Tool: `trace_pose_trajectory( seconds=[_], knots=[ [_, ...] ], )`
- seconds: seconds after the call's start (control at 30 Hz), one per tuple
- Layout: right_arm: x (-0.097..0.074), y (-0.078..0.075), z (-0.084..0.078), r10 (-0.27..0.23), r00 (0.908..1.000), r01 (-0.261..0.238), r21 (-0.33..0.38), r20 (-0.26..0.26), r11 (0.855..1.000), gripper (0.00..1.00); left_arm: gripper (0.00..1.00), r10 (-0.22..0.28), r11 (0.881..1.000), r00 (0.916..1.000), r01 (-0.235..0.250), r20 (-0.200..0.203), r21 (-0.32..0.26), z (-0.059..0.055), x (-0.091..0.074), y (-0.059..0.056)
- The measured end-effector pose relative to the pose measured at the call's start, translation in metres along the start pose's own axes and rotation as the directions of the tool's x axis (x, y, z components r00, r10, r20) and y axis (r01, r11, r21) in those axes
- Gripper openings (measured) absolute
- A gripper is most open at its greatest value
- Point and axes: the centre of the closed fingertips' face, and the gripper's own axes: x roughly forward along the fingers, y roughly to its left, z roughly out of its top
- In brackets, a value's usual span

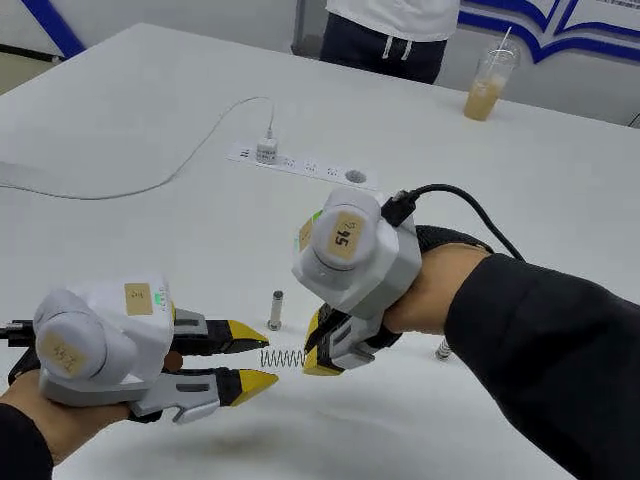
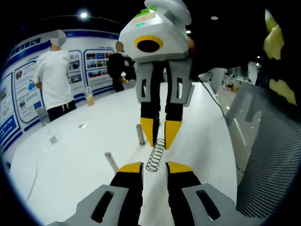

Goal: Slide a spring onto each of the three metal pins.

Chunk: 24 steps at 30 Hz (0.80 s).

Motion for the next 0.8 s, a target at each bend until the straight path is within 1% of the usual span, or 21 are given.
trace_pose_trajectory(
  seconds=[0.2,0.33,0.6,0.8],
  knots=[
    [-0.004,0.004,0.002,0.005,1.0,-0.005,-0.015,-0.008,1.0,0.12,0.14,-0.009,1.0,1.0,0.009,-0.002,0.022,0.002,0.001,-0.002],
    [-0.01,0.005,0.005,0.001,1.0,-0.001,-0.028,-0.005,1.0,0.12,0.12,-0.012,0.999,0.9999,0.012,-0.004,0.033,0.003,0.001,-0.003],
    [-0.022,0.005,0.013,-0.012,0.9999,0.013,-0.046,0.005,0.999,0.12,0.12,-0.014,0.999,0.9999,0.014,0.0,0.035,0.005,0.002,-0.004],
    [-0.03,0.006,0.023,-0.02,0.9996,0.021,-0.061,0.019,0.998,0.11,0.12,-0.016,0.999,0.9999,0.016,0.005,0.028,0.007,0.002,-0.005]
  ],
)
